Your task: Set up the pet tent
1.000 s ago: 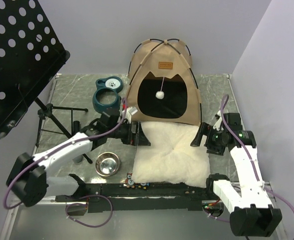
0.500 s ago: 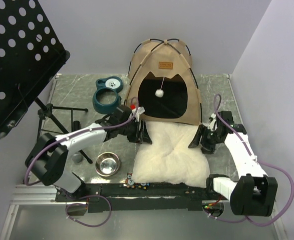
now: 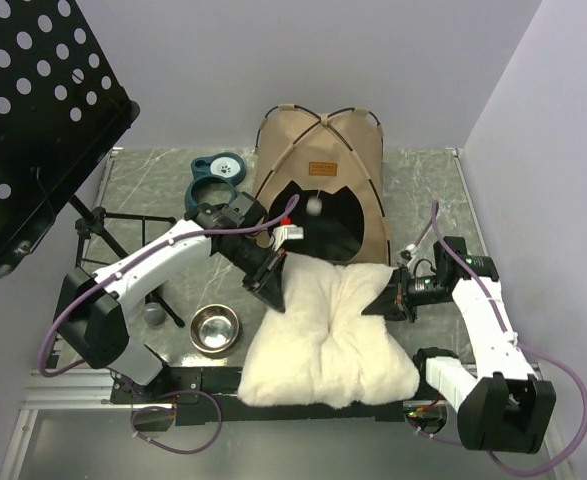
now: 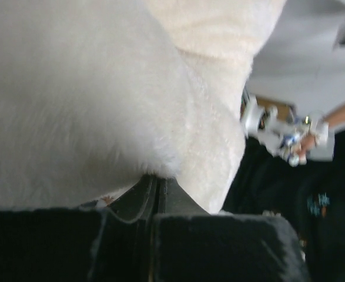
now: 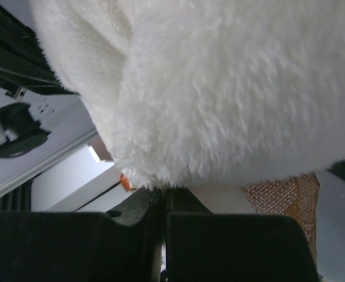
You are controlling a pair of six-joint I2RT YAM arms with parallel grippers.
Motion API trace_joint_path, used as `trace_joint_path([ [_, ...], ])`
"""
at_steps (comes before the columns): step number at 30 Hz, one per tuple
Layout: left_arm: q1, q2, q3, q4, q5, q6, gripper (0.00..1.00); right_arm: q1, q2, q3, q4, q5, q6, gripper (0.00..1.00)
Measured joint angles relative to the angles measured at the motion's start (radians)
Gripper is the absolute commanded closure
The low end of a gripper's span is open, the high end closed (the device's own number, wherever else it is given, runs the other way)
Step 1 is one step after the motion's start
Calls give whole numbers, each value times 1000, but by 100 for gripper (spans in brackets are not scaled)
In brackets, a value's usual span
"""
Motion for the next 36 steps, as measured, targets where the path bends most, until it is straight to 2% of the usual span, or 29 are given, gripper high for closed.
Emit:
trace_joint_path([
  [3, -2, -2, 47, -145, 50, 103, 99, 0, -39, -6, -50, -76, -3, 100],
  [4, -3, -7, 54, -149, 51, 102, 99, 0, -50, 0, -56, -89, -6, 100],
  [8, 5, -119, 6, 8, -14, 21, 99, 26, -75, 122, -20, -68, -21, 100],
  [11, 13, -207, -46, 122, -121, -40, 99, 130, -69, 192, 97, 6, -1, 100],
  [16, 49, -156, -38, 254, -248, -63, 99, 303, -29, 205, 266, 194, 66, 100],
  [21, 162, 2, -1, 363, -294, -79, 99, 406, 92, 330, 324, 360, 64, 100],
  [25, 217, 55, -8, 414, -318, -101, 99, 483, 199, 466, 367, 453, 22, 100],
  [30, 202, 42, -46, 457, -331, -121, 99, 560, 340, 560, 406, 544, -32, 100],
  [36, 182, 37, -82, 492, -366, -125, 99, 594, 523, 568, 489, 661, -121, 100],
])
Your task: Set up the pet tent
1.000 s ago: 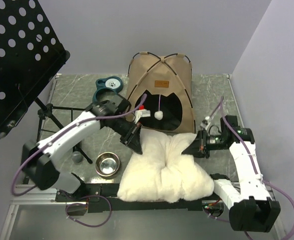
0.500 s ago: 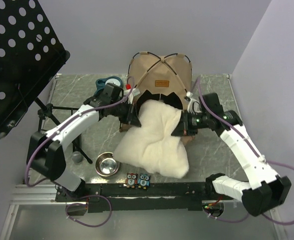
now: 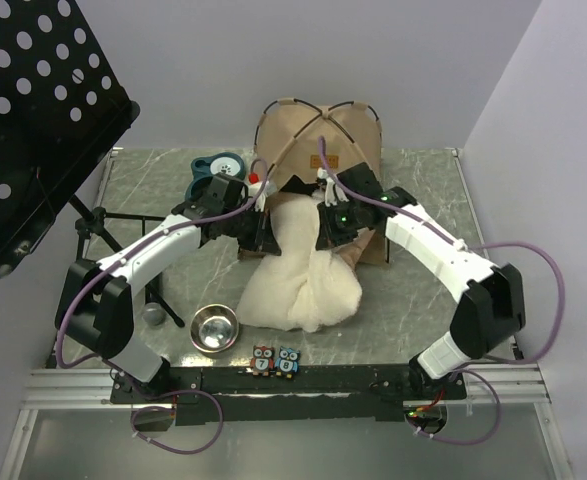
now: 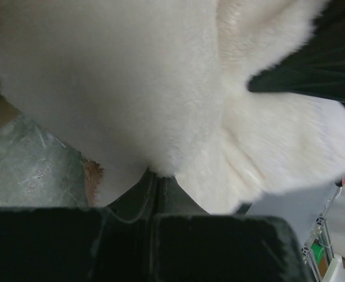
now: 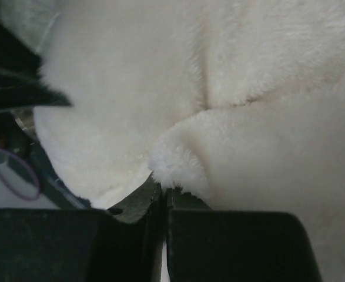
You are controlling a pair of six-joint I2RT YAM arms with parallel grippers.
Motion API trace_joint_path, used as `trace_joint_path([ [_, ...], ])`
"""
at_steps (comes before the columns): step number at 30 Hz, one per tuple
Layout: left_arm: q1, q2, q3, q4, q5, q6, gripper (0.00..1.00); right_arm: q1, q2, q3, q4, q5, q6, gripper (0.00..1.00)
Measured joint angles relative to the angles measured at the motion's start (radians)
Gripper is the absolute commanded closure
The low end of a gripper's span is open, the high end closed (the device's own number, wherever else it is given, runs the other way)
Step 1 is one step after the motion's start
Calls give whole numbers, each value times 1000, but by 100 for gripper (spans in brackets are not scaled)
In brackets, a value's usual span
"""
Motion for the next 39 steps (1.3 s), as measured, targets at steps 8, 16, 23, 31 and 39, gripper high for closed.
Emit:
trace_joint_path([
  [8, -1, 3, -5, 75, -2, -54, 99, 24, 39, -99, 199, 89, -144, 92],
  [16, 22, 23, -12, 108, -1, -117, 99, 5, 31, -111, 253, 106, -229, 32],
  [23, 124, 51, -12, 149, 9, -206, 99, -76, -136, -113, 216, 99, -236, 11],
  [31, 120, 60, -12, 159, 21, -235, 99, -238, -266, -113, 188, 110, -214, 0],
  [39, 120, 64, -12, 162, 24, -249, 99, -281, -135, -143, 184, 182, -140, 20],
])
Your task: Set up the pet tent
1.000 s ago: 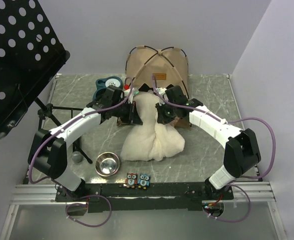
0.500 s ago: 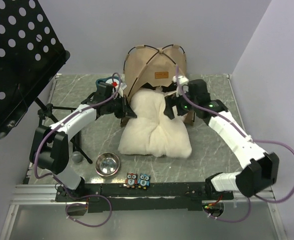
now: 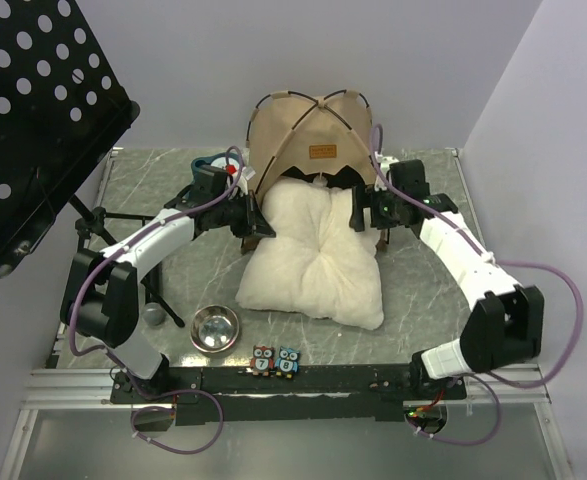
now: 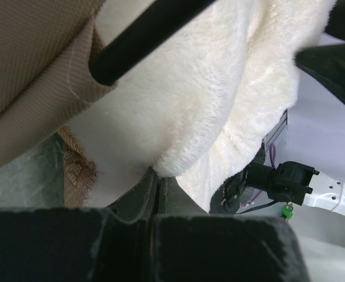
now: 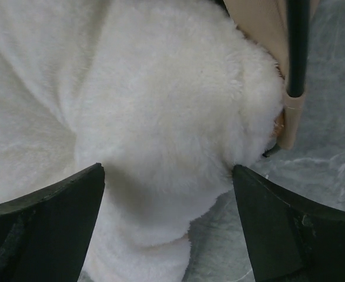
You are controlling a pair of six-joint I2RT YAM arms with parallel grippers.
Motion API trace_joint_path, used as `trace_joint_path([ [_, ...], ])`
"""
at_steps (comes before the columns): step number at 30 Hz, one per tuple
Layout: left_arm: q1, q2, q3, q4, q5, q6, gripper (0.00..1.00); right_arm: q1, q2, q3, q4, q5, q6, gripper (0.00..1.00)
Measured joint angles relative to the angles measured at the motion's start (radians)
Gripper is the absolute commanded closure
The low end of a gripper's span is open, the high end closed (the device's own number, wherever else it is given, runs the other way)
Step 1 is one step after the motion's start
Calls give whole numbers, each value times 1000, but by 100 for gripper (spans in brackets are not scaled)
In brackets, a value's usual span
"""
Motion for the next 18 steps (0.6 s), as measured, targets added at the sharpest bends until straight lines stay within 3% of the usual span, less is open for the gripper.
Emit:
trace_joint_path([
  [2, 0, 0, 0, 1, 0, 0, 99, -2, 38, -6, 3, -4, 14, 46],
  [3, 0, 0, 0, 3, 1, 0, 99, -2, 55, -9, 8, -13, 24, 68],
  [4, 0, 0, 0, 4, 1, 0, 99, -2, 66, -13, 20, -27, 30, 79],
  [6, 0, 0, 0, 9, 4, 0, 99, 0, 79, -13, 52, -61, 42, 90],
  [13, 1, 24, 23, 18, 11, 6, 99, 106, 125, 64, 167, -71, 20, 91],
  [18, 1, 49, 78, 21, 8, 26, 99, 115, 253, 121, 283, 54, 5, 61],
])
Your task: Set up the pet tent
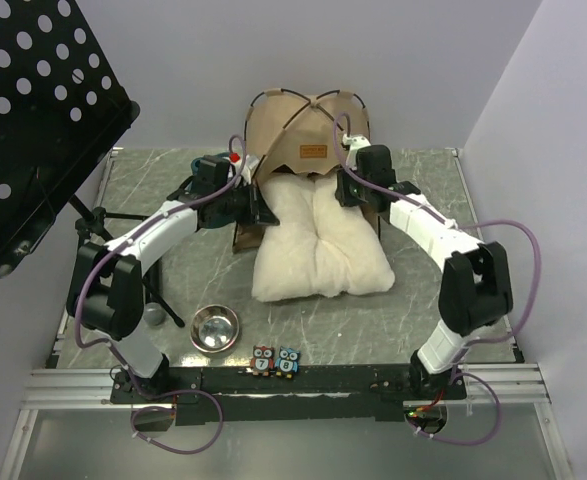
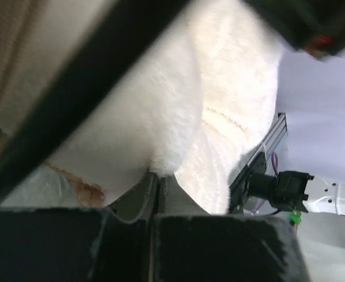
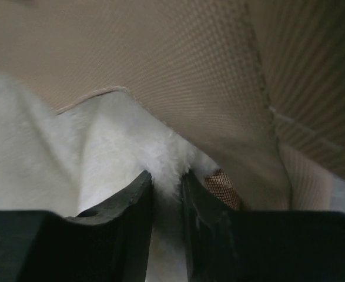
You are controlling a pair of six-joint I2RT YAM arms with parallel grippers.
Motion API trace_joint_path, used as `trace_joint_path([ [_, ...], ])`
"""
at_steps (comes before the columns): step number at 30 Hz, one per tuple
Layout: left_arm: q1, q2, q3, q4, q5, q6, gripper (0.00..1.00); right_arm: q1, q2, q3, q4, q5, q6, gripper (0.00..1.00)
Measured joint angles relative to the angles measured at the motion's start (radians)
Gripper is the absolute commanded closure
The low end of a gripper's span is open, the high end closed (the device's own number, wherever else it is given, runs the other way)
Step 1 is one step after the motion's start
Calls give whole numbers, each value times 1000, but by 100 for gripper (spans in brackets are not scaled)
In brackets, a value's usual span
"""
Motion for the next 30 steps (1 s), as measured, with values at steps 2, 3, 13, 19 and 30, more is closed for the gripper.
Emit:
trace_joint_path([
  [2, 0, 6, 18, 19, -5, 1, 98, -12, 40, -7, 51, 41, -9, 47],
  [3, 0, 9, 24, 33, -9, 0, 94, -17, 45, -11, 65, 50, -13, 41],
  [13, 0, 8, 0, 105, -39, 16, 39, -20, -184, -72, -106, -205, -98, 0],
  [19, 2, -156, -83, 49, -92, 75, 12, -14, -352, -71, -245, -321, -147, 0],
  [30, 38, -486, -327, -34, -123, 105, 9, -81, -554, -357, -412, -272, -74, 0],
])
